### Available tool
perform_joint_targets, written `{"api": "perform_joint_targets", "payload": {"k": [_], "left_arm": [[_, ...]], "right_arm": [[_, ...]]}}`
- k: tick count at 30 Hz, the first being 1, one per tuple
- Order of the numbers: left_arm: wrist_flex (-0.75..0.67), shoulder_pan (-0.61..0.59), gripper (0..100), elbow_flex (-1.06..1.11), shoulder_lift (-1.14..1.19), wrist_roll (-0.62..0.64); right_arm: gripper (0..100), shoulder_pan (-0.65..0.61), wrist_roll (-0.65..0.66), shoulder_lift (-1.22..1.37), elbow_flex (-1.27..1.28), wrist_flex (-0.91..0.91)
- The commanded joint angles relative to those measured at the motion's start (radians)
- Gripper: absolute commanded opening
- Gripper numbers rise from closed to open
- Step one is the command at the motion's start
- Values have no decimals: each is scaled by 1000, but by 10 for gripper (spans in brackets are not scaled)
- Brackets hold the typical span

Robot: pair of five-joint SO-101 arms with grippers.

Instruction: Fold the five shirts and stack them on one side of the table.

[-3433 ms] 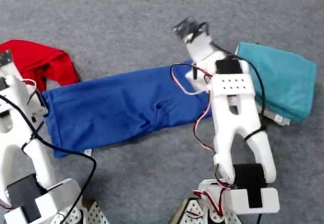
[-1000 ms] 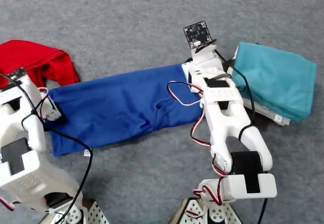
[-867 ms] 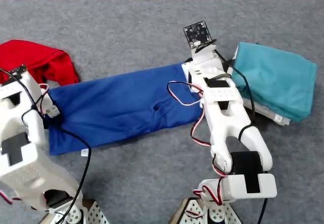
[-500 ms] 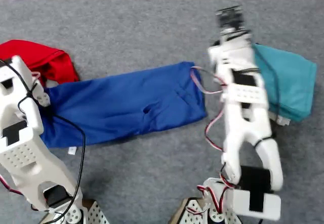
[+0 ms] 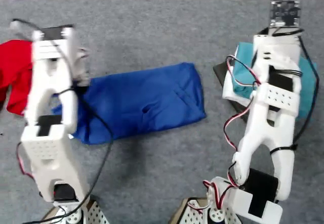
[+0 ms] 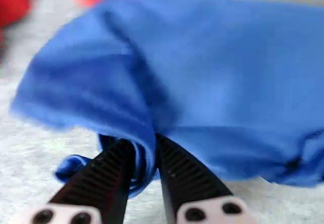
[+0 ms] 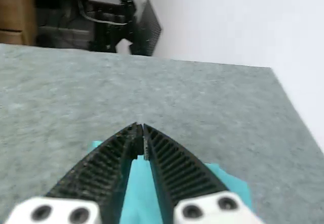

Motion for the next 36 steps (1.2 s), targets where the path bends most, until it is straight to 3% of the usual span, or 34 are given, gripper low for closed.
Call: {"api": "perform_joint_targets", "payload": {"k": [1,14,26,36], "left_arm": [[14,157,18,-77,-15,41],[11,522,20,-411,33,138],[6,635,21,-850,358,227],[-37,704,25,-907,433,262]], "right_arm": [[5,48,-3,-36,-54,-37],[5,107,-9,53,-127,-32],[5,105,-9,56,-127,-32],[5,102,-6,59,-127,-32]]}}
